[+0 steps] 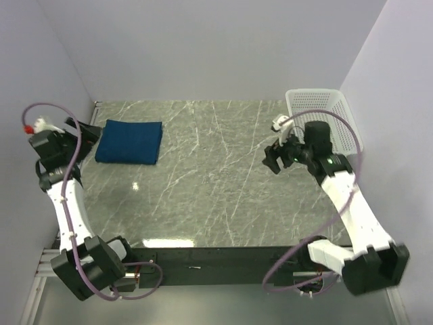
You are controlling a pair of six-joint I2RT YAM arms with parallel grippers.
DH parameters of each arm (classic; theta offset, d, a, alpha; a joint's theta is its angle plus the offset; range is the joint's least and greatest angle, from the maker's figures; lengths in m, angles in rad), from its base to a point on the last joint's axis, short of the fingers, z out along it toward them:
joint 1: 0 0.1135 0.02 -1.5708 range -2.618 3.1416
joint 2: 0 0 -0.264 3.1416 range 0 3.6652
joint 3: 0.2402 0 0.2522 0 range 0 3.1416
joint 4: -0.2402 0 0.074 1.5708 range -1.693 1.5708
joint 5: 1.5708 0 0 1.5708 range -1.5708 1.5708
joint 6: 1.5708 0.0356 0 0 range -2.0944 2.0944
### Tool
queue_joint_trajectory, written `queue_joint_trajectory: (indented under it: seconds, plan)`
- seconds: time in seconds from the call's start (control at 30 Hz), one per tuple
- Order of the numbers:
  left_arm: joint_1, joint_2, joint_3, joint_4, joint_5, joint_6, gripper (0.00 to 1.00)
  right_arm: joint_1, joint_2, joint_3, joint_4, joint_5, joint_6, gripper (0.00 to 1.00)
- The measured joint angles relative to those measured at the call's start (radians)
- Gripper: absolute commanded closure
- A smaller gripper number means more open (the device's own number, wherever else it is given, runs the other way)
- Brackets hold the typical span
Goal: Fold and stack the t-shirts
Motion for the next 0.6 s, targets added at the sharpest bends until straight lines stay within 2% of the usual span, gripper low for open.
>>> queue_joint_trajectory:
  seconds: [0.03, 0.1, 0.17, 0.27, 0.33, 0.5, 0.53, 0.6]
  plan:
    - [0.000, -0.021, -0.054, 0.062, 0.097, -0.028, 0.01, 0.001, -0.052, -0.018, 0.027, 0.046, 0.013, 0.03]
    - [-0.037, -0.010, -0.137, 0.143, 0.278, -0.067, 0.01, 0.001, -0.187, -0.089, 0.117, 0.153, 0.066, 0.00]
    - [-0.139, 0.052, -0.126, 0.081, 0.352, -0.015, 0.01, -0.006, -0.338, -0.166, 0.203, 0.277, 0.157, 0.00]
    - [-0.412, 0.097, -0.062, -0.051, 0.255, 0.107, 0.01, -0.028, -0.481, -0.211, 0.245, 0.379, 0.261, 0.01]
    - [-0.535, 0.011, -0.057, -0.095, 0.202, 0.168, 0.01, -0.035, -0.515, -0.213, 0.262, 0.431, 0.326, 0.00]
    - [-0.533, -0.415, -0.095, -0.084, 0.024, 0.226, 0.01, -0.051, -0.553, -0.292, 0.285, 0.659, 0.499, 0.00]
    - [-0.532, -0.494, -0.092, -0.082, -0.002, 0.231, 0.04, -0.052, -0.551, -0.295, 0.269, 0.713, 0.527, 0.00]
    - [-0.534, -0.557, -0.082, -0.082, -0.027, 0.236, 0.05, -0.053, -0.543, -0.294, 0.254, 0.792, 0.563, 0.00]
